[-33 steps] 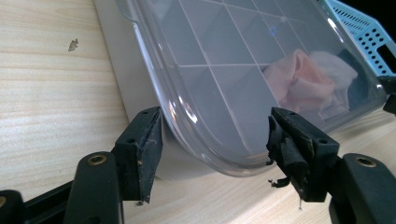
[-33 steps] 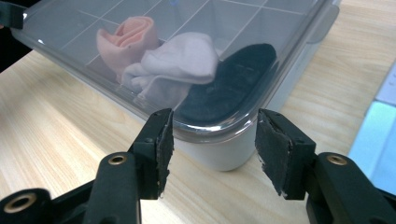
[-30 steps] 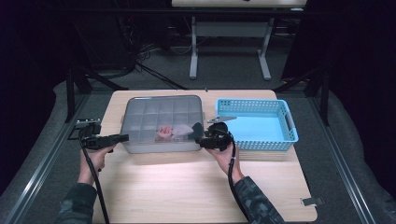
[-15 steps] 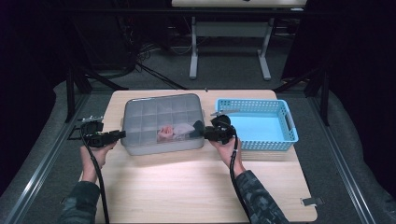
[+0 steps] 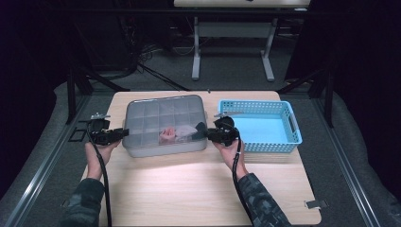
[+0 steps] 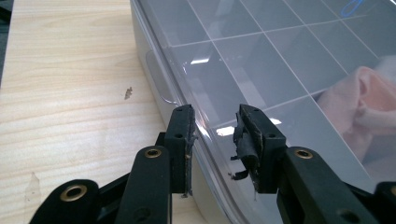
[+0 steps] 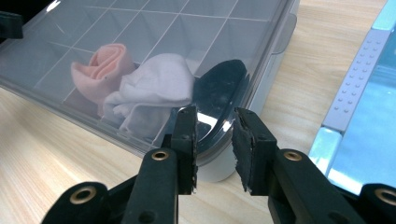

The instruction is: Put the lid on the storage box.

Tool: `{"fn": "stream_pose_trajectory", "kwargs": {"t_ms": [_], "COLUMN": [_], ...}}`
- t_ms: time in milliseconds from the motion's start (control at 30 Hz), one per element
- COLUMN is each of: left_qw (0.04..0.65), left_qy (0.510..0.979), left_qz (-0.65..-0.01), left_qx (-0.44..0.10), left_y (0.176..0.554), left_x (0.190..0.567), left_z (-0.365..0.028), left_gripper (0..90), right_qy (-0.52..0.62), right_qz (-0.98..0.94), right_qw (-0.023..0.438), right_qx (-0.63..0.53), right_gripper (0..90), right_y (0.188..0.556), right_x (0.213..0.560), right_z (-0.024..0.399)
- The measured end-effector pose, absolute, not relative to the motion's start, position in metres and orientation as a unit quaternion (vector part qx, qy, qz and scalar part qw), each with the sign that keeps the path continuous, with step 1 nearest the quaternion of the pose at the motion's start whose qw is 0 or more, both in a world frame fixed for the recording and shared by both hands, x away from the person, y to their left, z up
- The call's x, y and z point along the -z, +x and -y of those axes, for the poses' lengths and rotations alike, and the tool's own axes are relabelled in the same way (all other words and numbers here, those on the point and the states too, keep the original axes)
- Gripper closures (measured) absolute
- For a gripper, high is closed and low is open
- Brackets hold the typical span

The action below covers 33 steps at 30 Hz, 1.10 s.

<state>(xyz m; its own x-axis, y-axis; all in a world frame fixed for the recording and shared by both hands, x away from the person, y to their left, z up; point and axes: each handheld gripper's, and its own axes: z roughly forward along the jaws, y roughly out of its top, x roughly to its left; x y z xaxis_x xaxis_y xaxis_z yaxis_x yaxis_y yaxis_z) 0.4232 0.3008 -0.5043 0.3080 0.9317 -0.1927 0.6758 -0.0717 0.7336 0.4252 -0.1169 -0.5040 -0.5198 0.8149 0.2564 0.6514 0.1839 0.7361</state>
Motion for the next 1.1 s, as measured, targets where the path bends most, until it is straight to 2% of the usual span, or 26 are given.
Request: {"fn": "stream_pose_trajectory", "kwargs": {"t_ms": [167, 200, 267, 333, 500, 567, 800, 1100], "left_qw": [0.384, 0.384, 0.396, 0.399, 0.395, 0.392, 0.382, 0.372], "left_qy": [0.712, 0.710, 0.700, 0.696, 0.699, 0.700, 0.714, 0.727], "left_qz": [-0.564, -0.566, -0.568, -0.569, -0.564, -0.561, -0.547, -0.527], "left_qx": [-0.166, -0.169, -0.171, -0.181, -0.195, -0.201, -0.213, -0.236], "left_y": [0.424, 0.423, 0.419, 0.414, 0.399, 0.391, 0.370, 0.337], "left_x": [0.504, 0.504, 0.503, 0.499, 0.494, 0.493, 0.495, 0.502], "left_z": [-0.302, -0.302, -0.304, -0.306, -0.308, -0.309, -0.306, -0.294], "left_gripper": [66.6, 65.4, 58.8, 50.6, 30.7, 25.8, 17.7, 13.4], "right_qy": [0.480, 0.481, 0.480, 0.476, 0.460, 0.453, 0.436, 0.427], "right_qz": [-0.764, -0.764, -0.761, -0.760, -0.765, -0.770, -0.781, -0.784], "right_qw": [0.095, 0.090, 0.087, 0.091, 0.105, 0.109, 0.121, 0.144], "right_qx": [-0.420, -0.421, -0.428, -0.433, -0.439, -0.436, -0.431, -0.428], "right_gripper": [71.3, 65.4, 61.2, 53.1, 45.4, 38.5, 23.0, 14.7], "right_y": [0.424, 0.424, 0.422, 0.417, 0.402, 0.394, 0.372, 0.346], "right_x": [0.503, 0.503, 0.501, 0.498, 0.491, 0.489, 0.490, 0.494], "right_z": [0.117, 0.118, 0.122, 0.125, 0.135, 0.138, 0.151, 0.183]}}
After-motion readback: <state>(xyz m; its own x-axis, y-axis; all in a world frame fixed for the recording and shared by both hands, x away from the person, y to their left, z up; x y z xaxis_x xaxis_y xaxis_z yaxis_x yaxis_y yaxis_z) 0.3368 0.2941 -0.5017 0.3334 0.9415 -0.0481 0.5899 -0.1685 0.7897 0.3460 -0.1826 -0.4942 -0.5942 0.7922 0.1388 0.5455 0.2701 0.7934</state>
